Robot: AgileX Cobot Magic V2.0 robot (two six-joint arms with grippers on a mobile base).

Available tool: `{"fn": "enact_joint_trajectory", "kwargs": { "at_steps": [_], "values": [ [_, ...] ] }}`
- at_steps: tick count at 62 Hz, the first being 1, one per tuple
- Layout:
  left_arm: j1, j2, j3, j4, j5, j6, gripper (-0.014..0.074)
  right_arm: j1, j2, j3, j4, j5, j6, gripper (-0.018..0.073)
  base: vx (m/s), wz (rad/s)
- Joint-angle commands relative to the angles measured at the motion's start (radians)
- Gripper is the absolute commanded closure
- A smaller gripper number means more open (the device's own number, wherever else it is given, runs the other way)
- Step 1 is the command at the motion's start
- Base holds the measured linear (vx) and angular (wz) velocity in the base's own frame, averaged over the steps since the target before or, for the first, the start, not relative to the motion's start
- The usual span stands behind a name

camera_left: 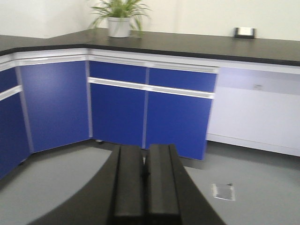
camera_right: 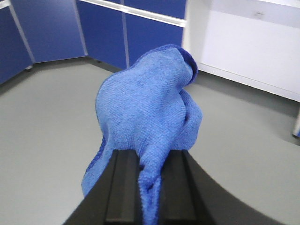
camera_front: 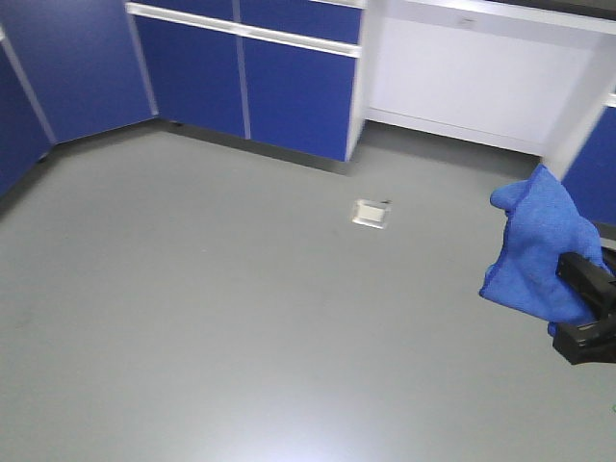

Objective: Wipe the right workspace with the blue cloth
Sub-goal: 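Hold the cloth in the right gripper while the base drives to another counter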

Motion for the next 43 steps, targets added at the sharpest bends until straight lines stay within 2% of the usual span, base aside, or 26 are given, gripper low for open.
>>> {"fn": "enact_joint_trajectory", "kwargs": {
  "at_steps": [1, 19, 43],
  "values": [
    [-0.005, -0.015, 0.03, 0.001, -0.08, -0.008, 0.0602, 0.002, 0.0, -0.027, 0.004, -0.074, -0.008, 0.0557, 0.0, -0.59],
    [-0.005, -0.015, 0.03, 0.001, -0.08, -0.008, 0.0602, 0.002, 0.0, -0.027, 0.004, -0.071, -0.008, 0.0557, 0.05, -0.51],
    [-0.005, -0.015, 0.03, 0.001, -0.08, -0.008, 0.0602, 0.002, 0.0, -0.027, 0.004, -0.073, -0.008, 0.0557, 0.16, -0.3]
  ]
}}
